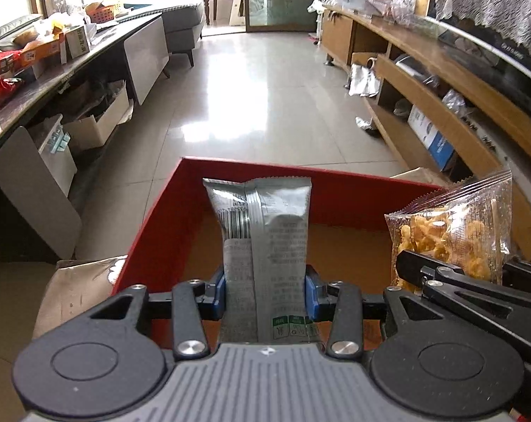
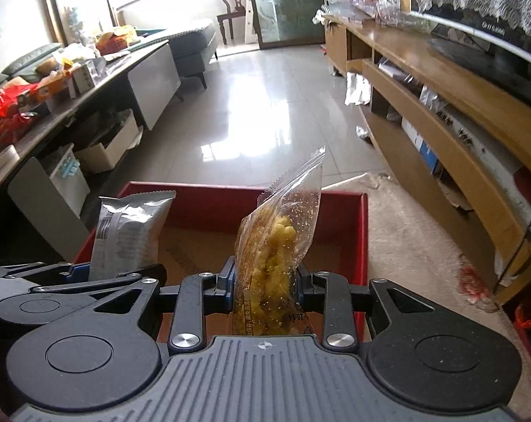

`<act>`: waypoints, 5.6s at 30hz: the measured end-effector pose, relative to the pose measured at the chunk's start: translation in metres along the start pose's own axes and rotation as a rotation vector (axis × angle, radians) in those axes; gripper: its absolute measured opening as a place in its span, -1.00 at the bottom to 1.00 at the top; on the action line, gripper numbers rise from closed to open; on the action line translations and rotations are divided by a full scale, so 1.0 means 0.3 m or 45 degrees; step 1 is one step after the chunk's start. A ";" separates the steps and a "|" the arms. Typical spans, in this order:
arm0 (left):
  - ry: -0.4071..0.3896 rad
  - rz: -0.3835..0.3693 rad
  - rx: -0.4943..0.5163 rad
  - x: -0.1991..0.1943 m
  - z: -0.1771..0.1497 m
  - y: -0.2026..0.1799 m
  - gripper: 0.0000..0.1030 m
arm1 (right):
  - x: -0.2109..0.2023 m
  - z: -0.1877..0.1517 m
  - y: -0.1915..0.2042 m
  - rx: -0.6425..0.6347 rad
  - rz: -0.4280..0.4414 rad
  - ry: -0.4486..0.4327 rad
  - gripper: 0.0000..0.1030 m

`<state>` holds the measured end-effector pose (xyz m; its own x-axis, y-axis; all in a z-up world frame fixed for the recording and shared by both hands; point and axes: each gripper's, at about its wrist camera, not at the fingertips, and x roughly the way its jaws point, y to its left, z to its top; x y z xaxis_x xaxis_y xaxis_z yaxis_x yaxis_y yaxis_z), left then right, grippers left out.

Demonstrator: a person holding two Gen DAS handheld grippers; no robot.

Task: Organize snacks
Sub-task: 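Carry the silver packet with the left gripper while the right gripper carries the clear bag to the red box, then open the left gripper over the red box while the right gripper releases the clear bag inside, then move both open grippers back to the snack pile, then grasp the red-and-white spicy strip packet with the left gripper while the right gripper grasps the red candy bag, then lift the spicy strip packet with the left gripper while the right gripper carries the candy bag toward the box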

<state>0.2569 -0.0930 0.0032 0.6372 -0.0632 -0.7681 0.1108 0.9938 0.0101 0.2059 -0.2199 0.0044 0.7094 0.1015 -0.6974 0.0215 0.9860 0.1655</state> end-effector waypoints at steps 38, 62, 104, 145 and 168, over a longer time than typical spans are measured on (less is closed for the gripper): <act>-0.010 0.035 -0.033 0.000 0.008 0.025 0.19 | 0.021 0.020 -0.041 -0.032 -0.075 -0.040 0.35; 0.106 -0.023 -0.134 -0.203 -0.178 0.278 0.20 | -0.181 -0.113 0.011 -0.095 -0.142 0.048 0.40; 0.248 -0.111 -0.300 -0.254 -0.363 0.459 0.31 | -0.110 -0.549 0.461 -0.198 0.030 0.412 0.80; 0.345 -0.164 -0.192 -0.291 -0.513 0.264 -0.06 | -0.289 -0.556 0.193 -0.274 0.036 0.361 0.13; 0.394 -0.107 0.140 -0.352 -0.767 0.133 0.20 | -0.312 -0.673 0.095 -0.282 -0.077 0.422 0.41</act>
<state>0.0184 -0.0255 -0.0628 0.3628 -0.0972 -0.9268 0.2455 0.9694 -0.0056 -0.0022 -0.1746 -0.0664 0.4452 0.0438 -0.8944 -0.1219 0.9925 -0.0120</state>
